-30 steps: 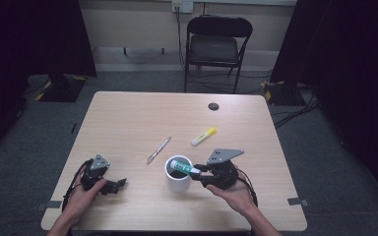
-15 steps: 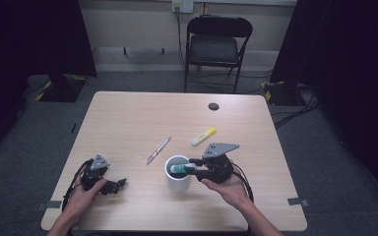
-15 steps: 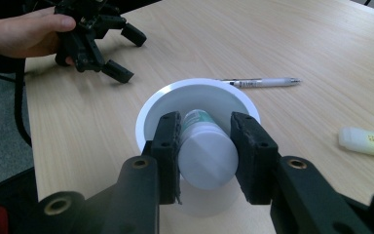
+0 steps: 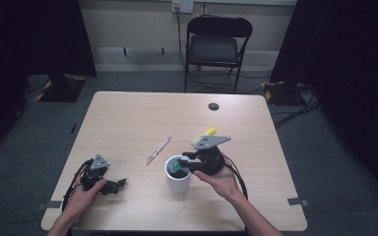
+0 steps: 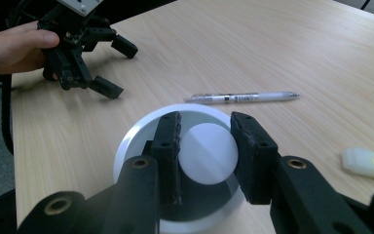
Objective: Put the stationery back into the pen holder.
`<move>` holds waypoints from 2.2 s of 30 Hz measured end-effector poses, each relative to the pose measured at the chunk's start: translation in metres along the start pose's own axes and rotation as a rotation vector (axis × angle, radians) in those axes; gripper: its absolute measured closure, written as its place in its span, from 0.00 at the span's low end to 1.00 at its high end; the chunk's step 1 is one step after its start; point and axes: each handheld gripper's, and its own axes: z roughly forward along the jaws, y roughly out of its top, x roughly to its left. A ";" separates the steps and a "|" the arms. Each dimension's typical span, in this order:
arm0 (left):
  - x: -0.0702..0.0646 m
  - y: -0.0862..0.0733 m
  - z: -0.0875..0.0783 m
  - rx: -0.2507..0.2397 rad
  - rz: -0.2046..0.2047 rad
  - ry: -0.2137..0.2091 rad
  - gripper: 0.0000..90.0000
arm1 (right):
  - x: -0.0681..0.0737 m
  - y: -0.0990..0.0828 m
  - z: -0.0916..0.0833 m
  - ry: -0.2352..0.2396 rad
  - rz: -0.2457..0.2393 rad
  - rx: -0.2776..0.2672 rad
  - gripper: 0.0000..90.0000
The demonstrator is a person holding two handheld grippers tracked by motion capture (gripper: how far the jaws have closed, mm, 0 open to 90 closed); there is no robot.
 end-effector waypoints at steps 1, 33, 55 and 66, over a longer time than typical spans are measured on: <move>0.000 0.000 0.000 0.000 0.000 0.000 0.00 | 0.000 0.000 0.000 0.000 0.000 0.000 0.73; 0.000 0.000 0.000 0.000 0.000 0.000 0.00 | -0.005 0.005 0.028 0.008 -0.005 -0.012 0.63; 0.000 0.000 0.000 0.000 0.000 0.000 0.00 | -0.067 -0.001 -0.009 -0.106 0.118 -0.067 0.61; 0.000 0.000 0.000 0.000 0.000 0.000 0.00 | -0.104 -0.019 0.024 -0.156 0.167 0.023 0.65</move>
